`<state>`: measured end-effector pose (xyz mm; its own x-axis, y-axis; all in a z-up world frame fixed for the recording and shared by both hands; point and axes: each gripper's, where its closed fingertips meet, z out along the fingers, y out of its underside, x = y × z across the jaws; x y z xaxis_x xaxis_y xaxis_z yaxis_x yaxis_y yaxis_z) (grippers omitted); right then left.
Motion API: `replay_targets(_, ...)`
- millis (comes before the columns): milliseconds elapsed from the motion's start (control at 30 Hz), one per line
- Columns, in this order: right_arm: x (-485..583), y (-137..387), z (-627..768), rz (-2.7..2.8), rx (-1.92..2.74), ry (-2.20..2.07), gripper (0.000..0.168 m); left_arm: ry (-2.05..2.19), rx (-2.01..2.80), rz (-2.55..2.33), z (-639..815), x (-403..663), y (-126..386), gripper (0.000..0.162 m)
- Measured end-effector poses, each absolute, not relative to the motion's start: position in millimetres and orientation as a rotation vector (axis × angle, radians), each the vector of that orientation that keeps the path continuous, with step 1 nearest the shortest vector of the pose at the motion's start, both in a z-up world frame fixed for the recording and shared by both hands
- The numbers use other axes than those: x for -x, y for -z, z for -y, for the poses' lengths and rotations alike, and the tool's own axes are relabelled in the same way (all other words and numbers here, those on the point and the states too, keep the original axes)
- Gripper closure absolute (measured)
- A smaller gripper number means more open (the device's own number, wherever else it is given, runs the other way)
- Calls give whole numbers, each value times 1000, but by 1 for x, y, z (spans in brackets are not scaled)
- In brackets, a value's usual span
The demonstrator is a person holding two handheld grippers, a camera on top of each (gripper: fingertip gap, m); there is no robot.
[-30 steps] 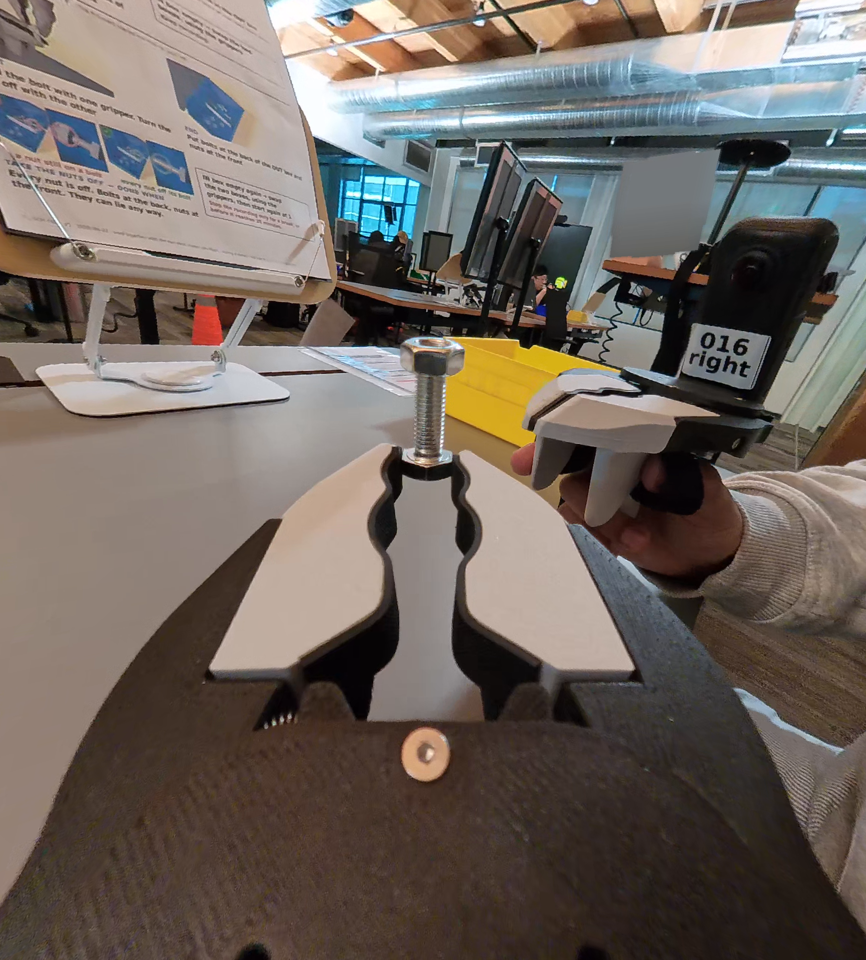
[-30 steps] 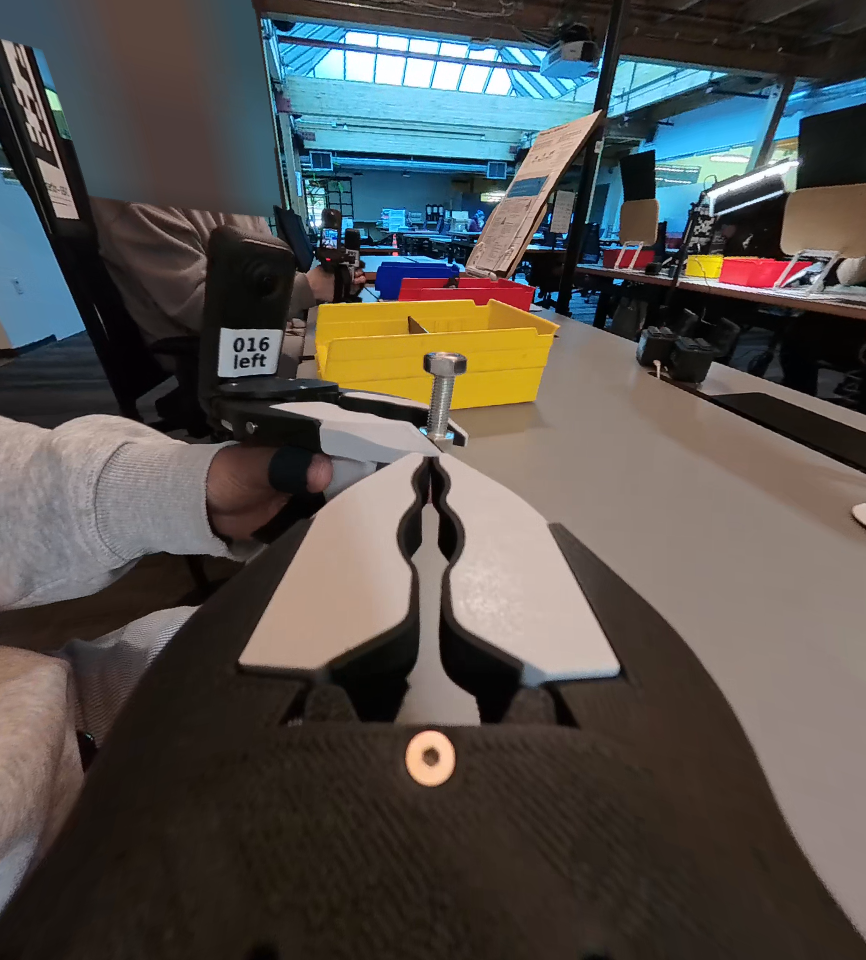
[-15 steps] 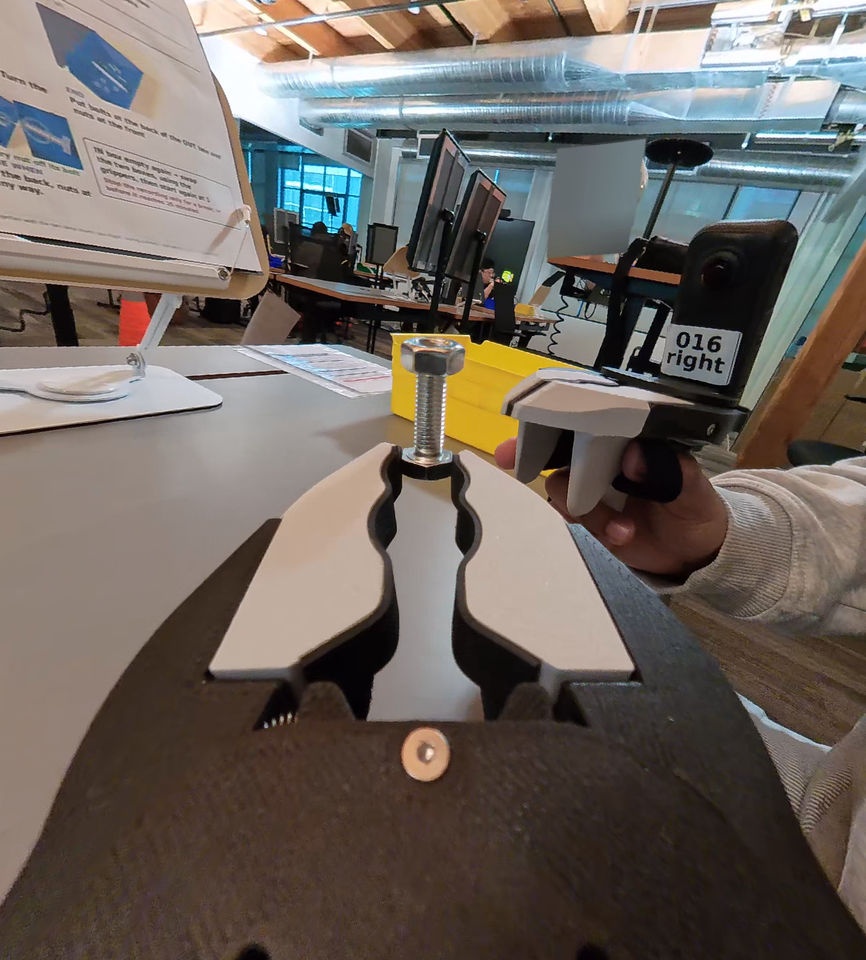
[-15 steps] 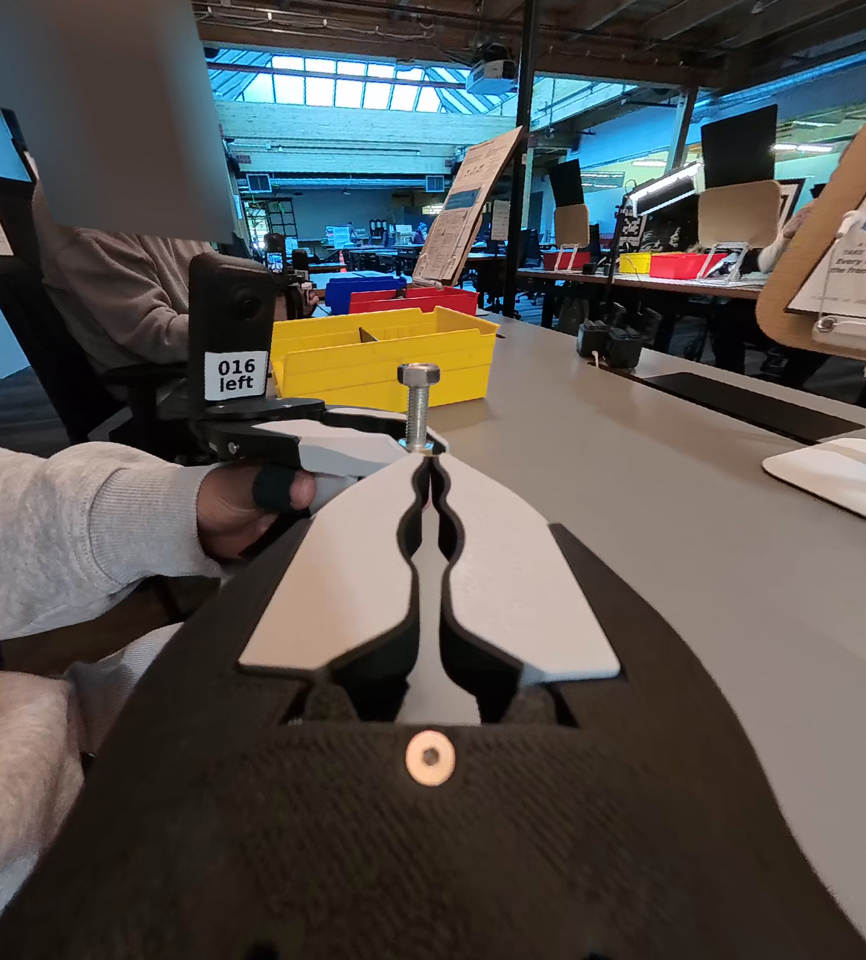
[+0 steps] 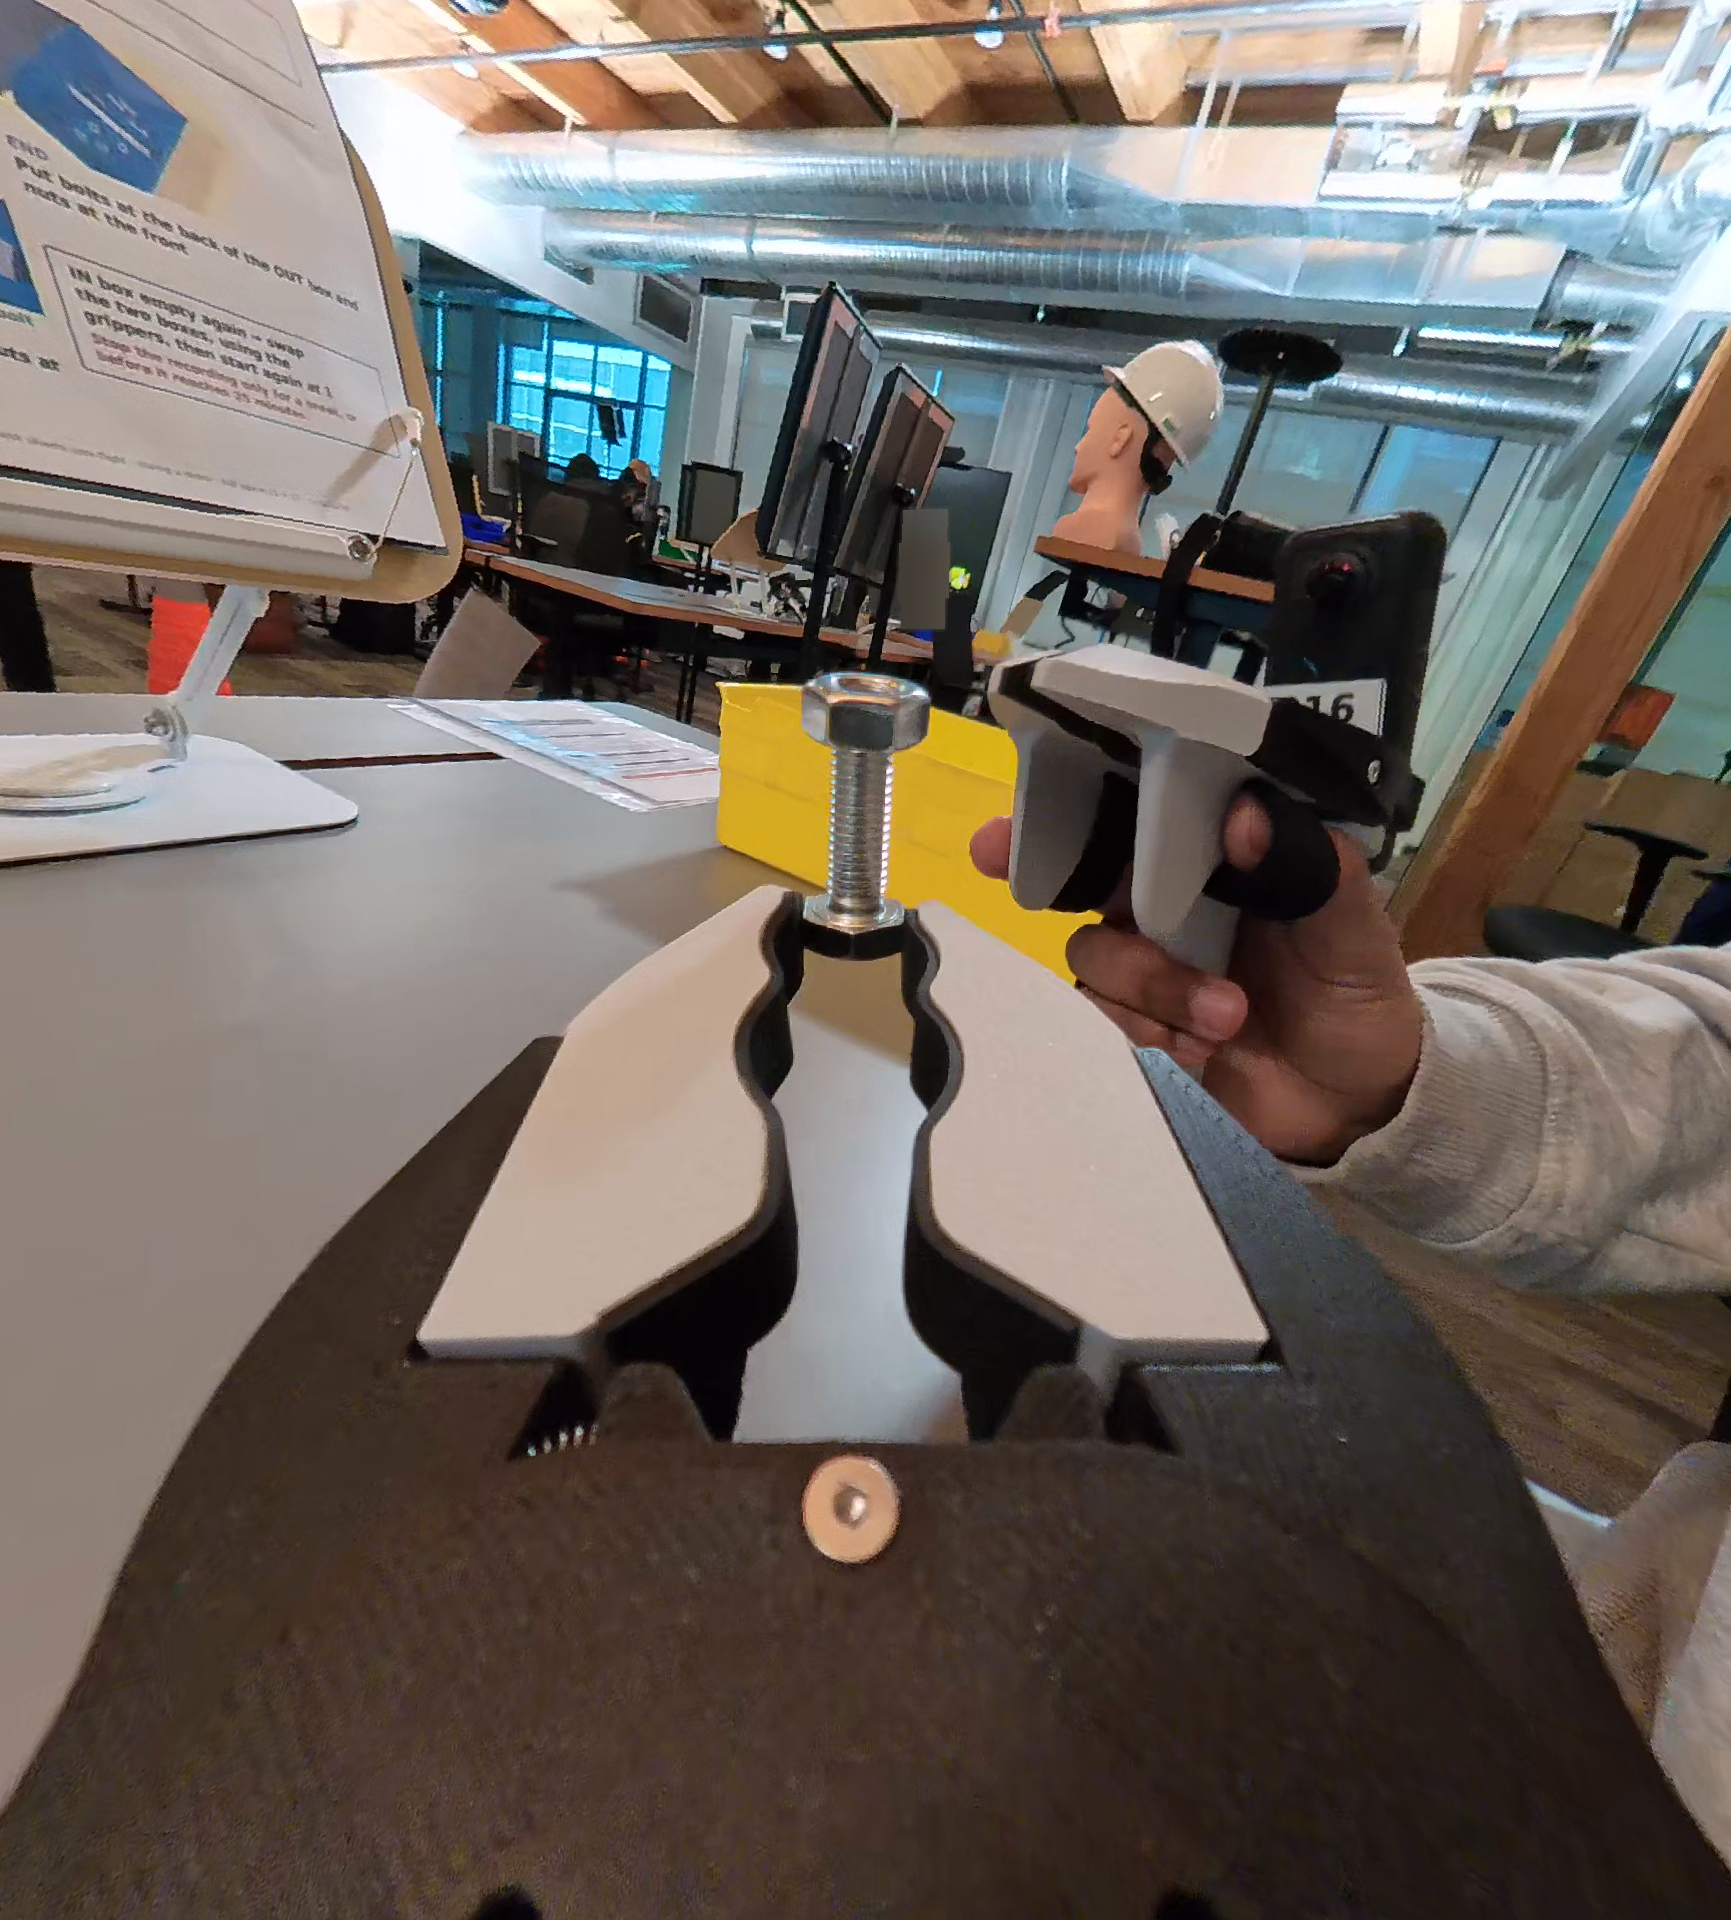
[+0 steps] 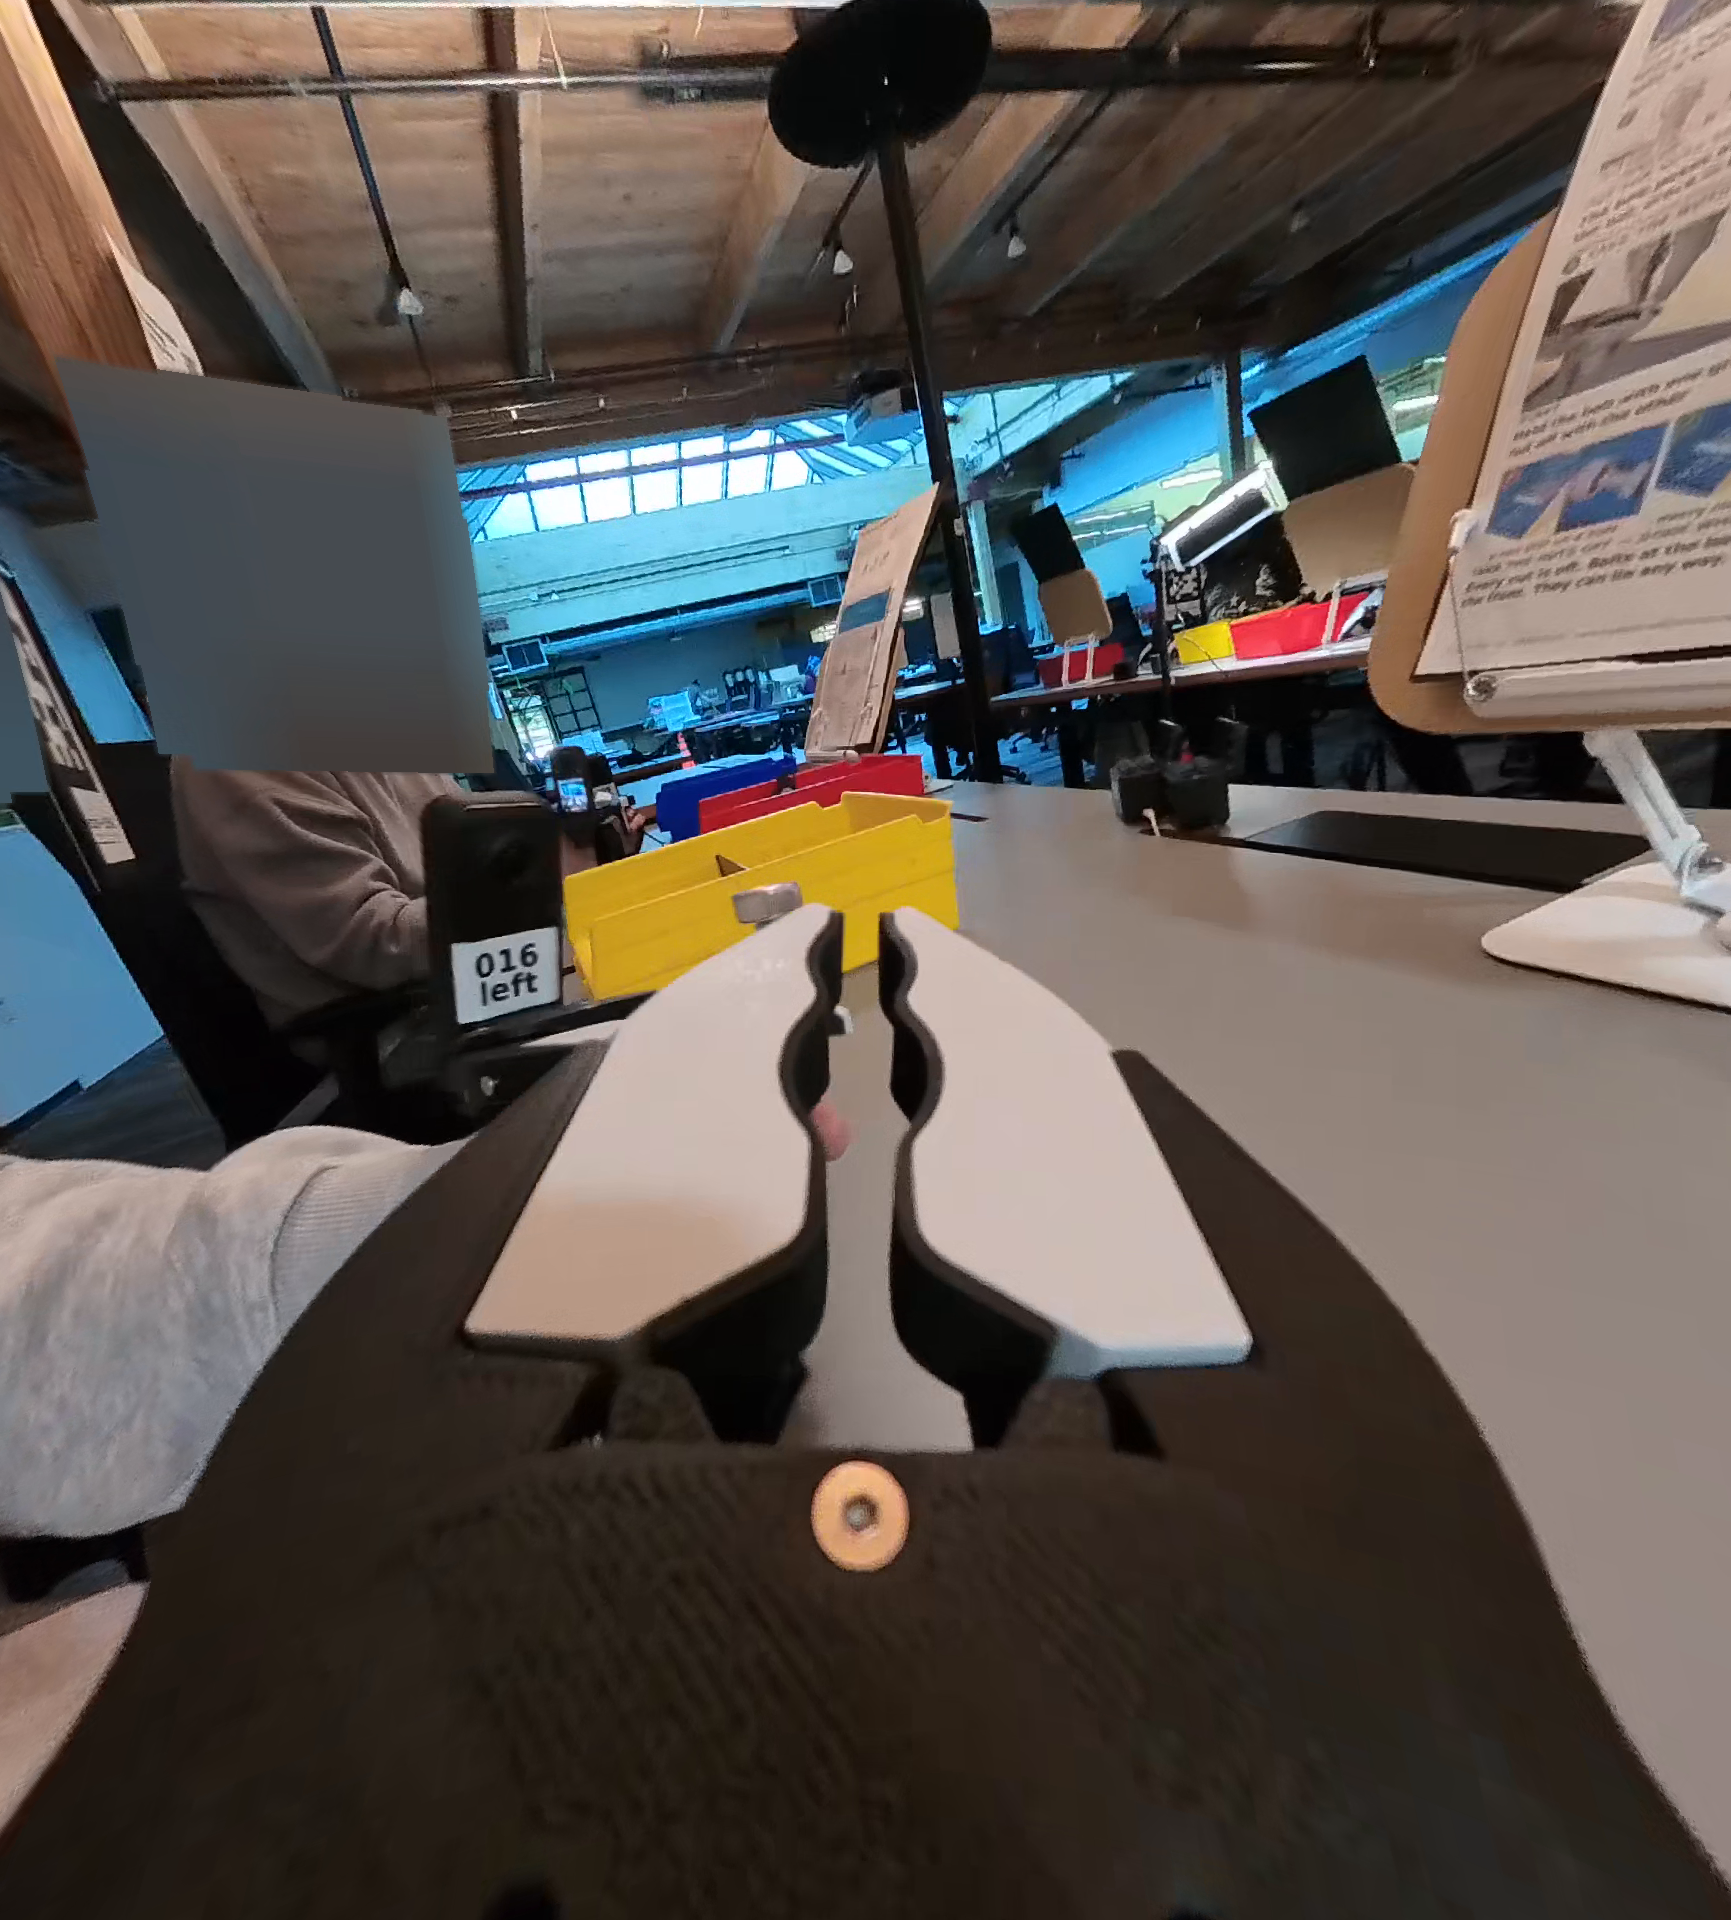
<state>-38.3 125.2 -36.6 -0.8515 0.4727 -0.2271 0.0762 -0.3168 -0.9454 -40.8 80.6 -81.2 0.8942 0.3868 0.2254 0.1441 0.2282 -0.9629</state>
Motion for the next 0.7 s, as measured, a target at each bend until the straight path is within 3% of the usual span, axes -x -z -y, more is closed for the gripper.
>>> replay_targets(700,28,51,-93,1822,526,-2175,139,-128,1448,406,-105,24,94,144)
